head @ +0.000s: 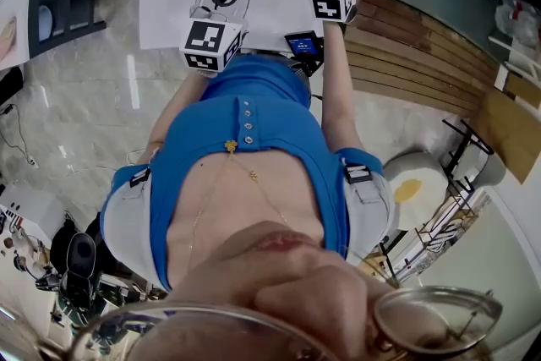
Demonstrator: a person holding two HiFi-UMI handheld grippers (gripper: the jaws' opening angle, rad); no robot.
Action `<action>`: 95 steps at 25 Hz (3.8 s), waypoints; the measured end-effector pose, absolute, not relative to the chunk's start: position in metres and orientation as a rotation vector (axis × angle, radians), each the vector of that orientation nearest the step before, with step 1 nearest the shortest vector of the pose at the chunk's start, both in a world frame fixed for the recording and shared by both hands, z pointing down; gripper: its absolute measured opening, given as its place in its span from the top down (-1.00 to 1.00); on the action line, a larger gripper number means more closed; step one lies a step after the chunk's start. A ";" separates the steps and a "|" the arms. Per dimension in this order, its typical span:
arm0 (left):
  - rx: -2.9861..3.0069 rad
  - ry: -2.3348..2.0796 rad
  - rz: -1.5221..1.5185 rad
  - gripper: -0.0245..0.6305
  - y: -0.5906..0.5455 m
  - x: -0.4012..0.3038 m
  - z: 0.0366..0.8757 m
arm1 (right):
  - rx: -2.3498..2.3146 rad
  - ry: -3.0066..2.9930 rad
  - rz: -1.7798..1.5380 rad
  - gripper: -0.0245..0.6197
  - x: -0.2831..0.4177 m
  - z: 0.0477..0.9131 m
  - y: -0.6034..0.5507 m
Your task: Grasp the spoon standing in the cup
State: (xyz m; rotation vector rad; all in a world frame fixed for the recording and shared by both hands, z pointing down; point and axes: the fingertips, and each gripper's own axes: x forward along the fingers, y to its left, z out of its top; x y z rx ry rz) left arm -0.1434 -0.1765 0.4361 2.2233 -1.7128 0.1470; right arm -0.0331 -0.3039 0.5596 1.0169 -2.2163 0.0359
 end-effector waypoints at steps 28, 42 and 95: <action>2.169 -1.769 0.151 0.93 -0.170 -0.163 0.438 | 0.911 -2.068 -0.062 0.83 -0.032 0.597 -0.332; 2.161 -1.779 0.150 0.93 -0.171 -0.168 0.439 | 0.951 -2.035 -0.081 0.88 -0.027 0.603 -0.338; 2.405 -1.472 0.146 0.93 -0.183 -0.099 0.433 | 1.220 -2.448 -0.003 0.90 0.006 0.468 -0.301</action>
